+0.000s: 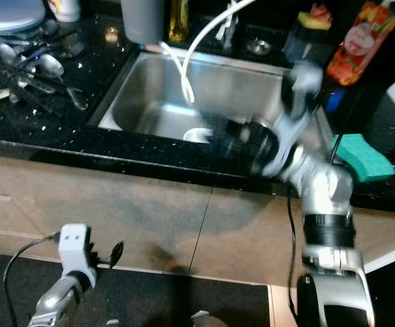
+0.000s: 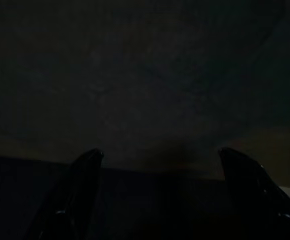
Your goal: Kitchen organization
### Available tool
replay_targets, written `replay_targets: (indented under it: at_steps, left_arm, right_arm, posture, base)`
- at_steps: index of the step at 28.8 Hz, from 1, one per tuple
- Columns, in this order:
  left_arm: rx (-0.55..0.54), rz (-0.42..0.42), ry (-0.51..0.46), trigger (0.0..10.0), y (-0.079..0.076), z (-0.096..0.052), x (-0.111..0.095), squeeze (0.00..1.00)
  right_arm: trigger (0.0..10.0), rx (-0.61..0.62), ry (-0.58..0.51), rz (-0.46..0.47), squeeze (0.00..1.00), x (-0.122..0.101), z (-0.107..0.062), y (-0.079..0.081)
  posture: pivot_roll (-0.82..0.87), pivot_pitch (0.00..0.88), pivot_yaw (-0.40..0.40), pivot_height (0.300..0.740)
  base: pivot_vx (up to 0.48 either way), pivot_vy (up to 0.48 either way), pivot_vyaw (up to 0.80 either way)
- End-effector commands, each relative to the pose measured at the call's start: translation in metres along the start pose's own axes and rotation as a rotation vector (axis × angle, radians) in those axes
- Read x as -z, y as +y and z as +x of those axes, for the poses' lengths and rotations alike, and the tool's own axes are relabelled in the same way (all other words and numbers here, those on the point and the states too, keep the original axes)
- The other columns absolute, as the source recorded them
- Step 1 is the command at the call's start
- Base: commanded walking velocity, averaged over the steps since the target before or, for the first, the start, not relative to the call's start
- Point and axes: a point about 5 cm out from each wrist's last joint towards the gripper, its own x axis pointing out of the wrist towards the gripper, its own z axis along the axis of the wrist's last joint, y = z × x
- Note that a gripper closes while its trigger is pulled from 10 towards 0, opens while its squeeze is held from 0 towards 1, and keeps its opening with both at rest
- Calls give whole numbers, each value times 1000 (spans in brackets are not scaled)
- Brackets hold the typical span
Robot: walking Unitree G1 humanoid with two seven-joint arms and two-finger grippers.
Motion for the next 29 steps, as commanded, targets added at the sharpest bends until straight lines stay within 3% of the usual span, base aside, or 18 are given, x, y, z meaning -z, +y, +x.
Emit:
replay_targets:
  at_steps: [1,4,5,7,8,12,13,15,19,20,21,26,29]
  left_arm:
    - [-9,-2,51,10000,2,-4,12,0]
    - [-13,-4,66,10000,2,-5,14,0]
    - [-15,-6,82,10000,2,-5,17,0]
    - [-18,-8,91,10000,2,-6,19,0]
    - [-18,-8,91,10000,2,-6,19,0]
    - [-24,-11,116,10000,1,-7,24,0]
    - [-24,-11,116,10000,1,-7,24,0]
    - [-27,-15,123,10000,1,-8,26,0]
    - [-29,-19,127,10000,1,-8,27,0]
    - [-29,-19,127,10000,1,-8,27,0]
    - [-39,-24,132,10000,2,-9,28,0]
    - [-46,-19,142,10000,3,-9,30,0]
    - [-47,-22,147,10000,2,-9,30,0]
  right_arm:
    - [10000,40,104,0,0,10,-7,3]
    - [10000,107,164,21,0,23,-17,0]
    - [10000,249,276,25,0,43,-36,-10]
    - [10000,366,355,66,0,58,-52,-15]
    - [10000,366,355,66,0,58,-52,-15]
    - [10000,691,578,154,0,106,-105,-20]
    - [10000,691,578,154,0,106,-105,-20]
    - [10000,771,661,244,0,133,-126,-9]
    - [10000,797,682,329,0,154,-139,5]
    - [10000,797,682,329,0,154,-139,5]
    - [10000,840,778,337,0,167,-150,10]
    - [10000,924,924,382,0,195,-165,23]
    - [10000,1001,970,371,0,203,-170,25]
  posture:
    - [118,36,-86,740]
    - [114,34,-84,740]
    - [115,33,-85,740]
    - [114,33,-86,740]
    - [114,33,-86,740]
    - [113,28,-90,740]
    - [113,28,-90,740]
    - [113,29,-90,740]
    - [113,29,-92,740]
    - [113,29,-92,740]
    - [109,29,-90,740]
    - [103,30,-91,740]
    - [99,26,-91,740]
  base:
    - [0,0,0]
    - [0,0,0]
    - [0,0,0]
    - [0,0,0]
    - [0,0,0]
    - [0,0,0]
    - [0,0,0]
    - [0,0,0]
    - [0,0,0]
    - [0,0,0]
    - [0,0,0]
    - [0,0,0]
    - [0,0,0]
